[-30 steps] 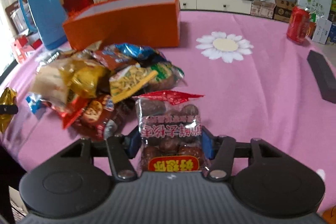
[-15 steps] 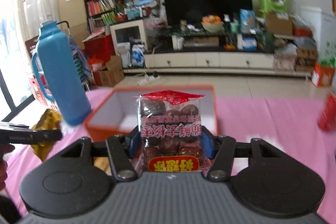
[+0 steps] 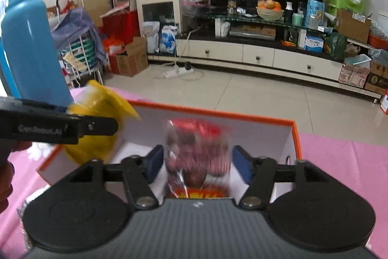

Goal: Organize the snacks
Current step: 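Carry both bags over the orange box and open both tools to drop them, then return both tools to the pile and grasp the clear bread bag with the left tool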

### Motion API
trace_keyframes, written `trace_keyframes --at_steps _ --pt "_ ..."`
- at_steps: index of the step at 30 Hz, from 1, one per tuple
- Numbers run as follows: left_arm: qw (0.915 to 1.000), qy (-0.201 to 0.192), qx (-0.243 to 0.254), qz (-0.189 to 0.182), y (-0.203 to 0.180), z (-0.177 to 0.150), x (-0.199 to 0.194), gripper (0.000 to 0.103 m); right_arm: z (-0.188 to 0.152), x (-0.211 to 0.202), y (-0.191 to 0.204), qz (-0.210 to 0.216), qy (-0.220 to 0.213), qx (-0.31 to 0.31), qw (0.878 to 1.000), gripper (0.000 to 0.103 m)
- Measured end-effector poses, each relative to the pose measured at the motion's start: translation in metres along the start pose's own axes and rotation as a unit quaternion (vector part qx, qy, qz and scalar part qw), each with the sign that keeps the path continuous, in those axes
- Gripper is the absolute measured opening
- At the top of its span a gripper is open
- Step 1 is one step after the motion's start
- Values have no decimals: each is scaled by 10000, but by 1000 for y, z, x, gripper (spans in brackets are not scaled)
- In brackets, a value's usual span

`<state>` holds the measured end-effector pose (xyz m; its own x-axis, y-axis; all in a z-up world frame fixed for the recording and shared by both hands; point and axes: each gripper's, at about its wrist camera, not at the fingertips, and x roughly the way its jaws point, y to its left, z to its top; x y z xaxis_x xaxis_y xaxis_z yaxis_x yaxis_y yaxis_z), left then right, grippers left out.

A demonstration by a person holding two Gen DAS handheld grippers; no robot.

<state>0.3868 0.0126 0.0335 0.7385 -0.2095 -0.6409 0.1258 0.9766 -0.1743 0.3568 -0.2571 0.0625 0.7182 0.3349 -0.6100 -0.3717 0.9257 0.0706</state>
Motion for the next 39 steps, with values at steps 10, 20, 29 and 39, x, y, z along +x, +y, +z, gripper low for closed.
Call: trace_keyframes --at_steps 10,20,29,39 --pt "9990 -346 254 93 -12 -34 -79 69 -10 -81 -8 96 -553 328 9979 102" --pt "9995 -44 246 167 -35 -138 -179 75 -112 -176 17 -194 -173 674 9974 102" --pt "9985 503 -190 117 -51 -219 -200 72 -230 -208 -6 -269 19 2141 9764 102" --pt "9915 525 83 1186 -41 -204 -161 69 -236 -210 -26 -87 -88 2566 9664 102"
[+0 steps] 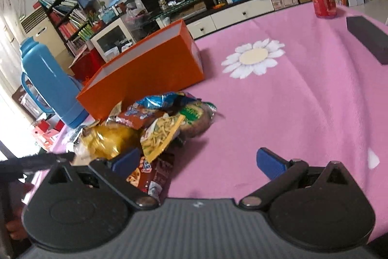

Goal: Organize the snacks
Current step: 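Return both tools to the pile and grasp the clear bread bag with the left tool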

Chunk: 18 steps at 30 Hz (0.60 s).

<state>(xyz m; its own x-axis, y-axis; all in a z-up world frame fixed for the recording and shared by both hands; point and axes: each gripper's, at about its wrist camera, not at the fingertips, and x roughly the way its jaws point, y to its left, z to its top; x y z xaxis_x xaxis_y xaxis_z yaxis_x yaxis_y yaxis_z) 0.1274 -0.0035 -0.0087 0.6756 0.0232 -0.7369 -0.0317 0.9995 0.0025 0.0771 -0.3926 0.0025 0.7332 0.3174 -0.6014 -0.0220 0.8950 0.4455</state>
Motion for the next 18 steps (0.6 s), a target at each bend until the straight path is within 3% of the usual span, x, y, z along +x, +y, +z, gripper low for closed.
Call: trace_keyframes --at_steps 3,5,7,12,15,18 --pt "9996 7 -276 -50 11 4 -11 58 1 -1 -3 51 -11 72 10000 102" --pt "9985 -119 -418 -344 14 8 -23 64 1 0 -5 41 -19 107 9999 102" --pt "9980 -192 -294 -521 5 9 -30 67 0 2 -7 28 27 154 9999 102" --pt "9990 -226 99 -384 -23 14 -12 64 -2 3 -4 -4 84 81 9999 102" --pt "9983 29 380 -439 -34 9 11 72 -2 5 -4 -37 130 60 9999 102" --pt "9980 -31 387 -499 -35 13 3 63 -3 5 -6 -12 143 105 9998 102"
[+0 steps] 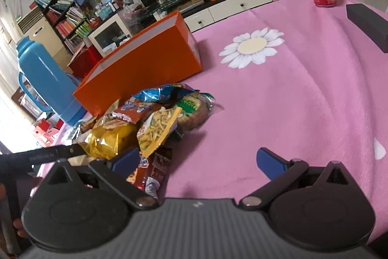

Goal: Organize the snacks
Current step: 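Return both tools to the pile and grasp the clear bread bag with the left tool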

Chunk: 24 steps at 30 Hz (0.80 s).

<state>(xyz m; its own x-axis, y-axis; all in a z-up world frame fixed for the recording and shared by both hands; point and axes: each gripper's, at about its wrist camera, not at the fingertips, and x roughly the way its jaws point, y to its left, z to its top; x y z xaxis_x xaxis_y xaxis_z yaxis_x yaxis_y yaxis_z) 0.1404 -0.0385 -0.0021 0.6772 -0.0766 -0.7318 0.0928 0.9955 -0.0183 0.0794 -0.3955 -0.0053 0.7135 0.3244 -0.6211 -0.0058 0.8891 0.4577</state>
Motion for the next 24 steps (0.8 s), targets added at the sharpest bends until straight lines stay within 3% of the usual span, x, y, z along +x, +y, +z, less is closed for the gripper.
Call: trace_keyframes --at_steps 2,4,11,13,14,19,22,24 --pt "9999 -73 -25 -94 0 0 -8 79 0 1 0 -23 -5 -6 10000 102" --pt "9995 -152 -67 -256 -1 -2 -12 82 0 3 -1 -1 40 36 10000 102" --pt "9992 303 158 -230 -13 -5 25 72 -2 6 1 -6 125 -18 9999 102" --pt "9984 346 -45 -441 -6 -8 22 48 -2 6 -1 -42 123 18 9999 102" --pt "9979 365 -115 -523 -2 -10 18 44 -2 5 -2 -54 108 36 9999 102" --pt "9990 438 63 -84 21 -28 -1 45 3 5 4 -110 61 -65 9999 102" --pt "9984 555 -50 83 40 -36 -2 58 18 10 27 -112 -47 -517 9986 102" --pt "9981 557 -246 66 48 -37 -4 58 29 21 45 -182 -88 -920 9956 103"
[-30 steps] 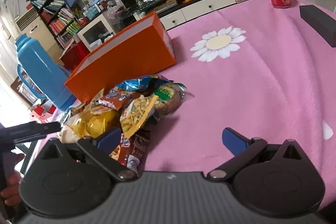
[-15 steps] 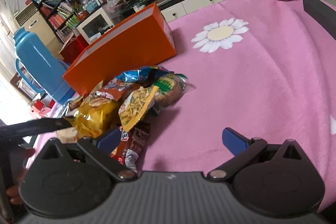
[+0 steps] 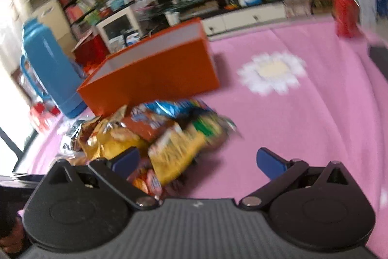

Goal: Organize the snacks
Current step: 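Return both tools to the pile and grasp the clear bread bag with the left tool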

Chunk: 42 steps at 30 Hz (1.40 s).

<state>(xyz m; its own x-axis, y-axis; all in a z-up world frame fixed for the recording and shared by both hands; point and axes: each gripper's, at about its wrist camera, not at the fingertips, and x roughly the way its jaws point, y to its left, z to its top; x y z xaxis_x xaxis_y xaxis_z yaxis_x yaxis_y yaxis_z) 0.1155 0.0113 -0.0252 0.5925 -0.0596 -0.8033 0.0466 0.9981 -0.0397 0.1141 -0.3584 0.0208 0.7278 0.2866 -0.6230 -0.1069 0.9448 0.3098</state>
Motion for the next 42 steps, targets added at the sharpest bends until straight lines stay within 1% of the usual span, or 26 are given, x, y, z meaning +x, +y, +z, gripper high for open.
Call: trace_keyframes --at_steps 2,4,6,7,8,10,14,16,18,19,21,22,23,25,28,30,33,36,38,39,42 --pt "9998 -22 -159 -87 3 1 -1 60 13 24 17 -206 160 -532 9982 102" --pt "9997 -44 -210 -106 2 2 -3 61 20 52 26 -358 460 -902 9942 102" --pt "9997 -77 -177 -130 -1 3 -5 63 22 76 25 -361 762 -998 9914 102" --pt "9998 -99 -142 -135 -2 3 -6 63 22 82 21 -353 807 -1001 9911 102" --pt "9998 -129 -103 -136 -3 4 -9 64 22 81 17 -401 754 -1008 9912 102" --pt "9996 -225 -35 -183 -4 3 -13 68 22 74 1 -742 718 -879 9908 102" --pt "9994 -255 -12 -220 -4 2 -16 70 16 53 -46 -830 838 -224 9928 102" --pt "9995 -264 -2 -189 -4 0 -17 70 11 39 -64 -1023 802 -13 9915 102" --pt "9995 -279 37 -167 -4 -3 -20 71 7 26 -75 -1203 750 155 9898 102" --pt "9995 -285 56 -140 -4 -4 -21 72 6 20 -77 -1225 689 219 9898 102" --pt "9994 -310 72 -98 -3 -5 -24 73 8 7 -73 -1070 455 319 9927 102" --pt "9994 -335 50 -96 -3 -4 -25 73 13 2 -64 -860 271 297 9955 102" --pt "9993 -365 15 -112 -3 -2 -26 73 19 -2 -54 -658 157 196 9975 102" --pt "9990 -423 -36 -150 -4 3 -28 73 32 4 -29 -341 90 -198 9992 102" --pt "9985 -514 103 -175 -9 7 -29 74 46 28 -4 -75 218 -513 9984 102" --pt "9981 -525 289 -105 -12 7 -26 75 51 43 8 64 286 -665 9974 102" --pt "9976 -477 496 12 -13 6 -16 75 55 66 22 145 440 -946 9944 102" --pt "9985 -352 421 -3 -8 7 -4 75 60 86 27 168 525 -1090 9925 102" --pt "9991 -283 300 -49 -6 8 5 71 63 102 27 193 543 -1118 9921 102" --pt "9994 -235 234 -92 -4 8 9 66 65 107 27 209 570 -1121 9918 102" --pt "9994 -287 175 -111 -5 9 13 64 68 137 30 242 772 -1228 9891 102"
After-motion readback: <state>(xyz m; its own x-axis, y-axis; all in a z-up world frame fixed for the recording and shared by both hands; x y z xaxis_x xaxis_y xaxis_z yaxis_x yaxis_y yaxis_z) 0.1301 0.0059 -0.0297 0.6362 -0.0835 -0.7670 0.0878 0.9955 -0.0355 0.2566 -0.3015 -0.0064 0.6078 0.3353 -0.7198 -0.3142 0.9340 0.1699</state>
